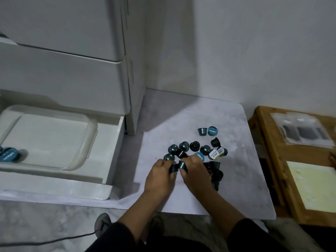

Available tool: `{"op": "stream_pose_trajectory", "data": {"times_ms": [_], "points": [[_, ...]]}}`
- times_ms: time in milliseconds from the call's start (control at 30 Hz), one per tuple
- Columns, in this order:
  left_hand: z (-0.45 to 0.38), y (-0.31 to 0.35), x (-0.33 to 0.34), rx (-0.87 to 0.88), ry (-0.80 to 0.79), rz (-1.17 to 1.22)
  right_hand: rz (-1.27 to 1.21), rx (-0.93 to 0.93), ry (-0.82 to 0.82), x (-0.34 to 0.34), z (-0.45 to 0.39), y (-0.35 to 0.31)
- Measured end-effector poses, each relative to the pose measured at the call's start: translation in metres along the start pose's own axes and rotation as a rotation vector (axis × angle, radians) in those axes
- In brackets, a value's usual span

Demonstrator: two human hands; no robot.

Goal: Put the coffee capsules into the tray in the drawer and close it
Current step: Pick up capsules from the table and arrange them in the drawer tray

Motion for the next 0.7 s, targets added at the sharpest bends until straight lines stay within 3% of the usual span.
{"op": "stream_pose_trajectory", "data": {"times_ms": [233,567,700], "points": [[0.012,-0.012,-0.008,0.012,0.115,0.116,-0.138,-0.041,-0.020,0.005,0.006,0.000],[0.013,-0.025,-0.011,-0.196,0.208,0.300,-0.194,0.020,0.069,0.002,-0.009,0.003],[0.012,-0.030,-0.007,-0.265,0.177,0.359,-0.109,0.074,-0.017,0.011,-0.016,0.007]]}}
Point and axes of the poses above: each hand's wrist, its own z-axis away from the middle knuckle, its own x-axis out of the palm, y = z × x, the point moved 6 cm from there along -z, towards the middle knuckle, and after that the axes turned 12 degrees about y, right-handed, at the moved point
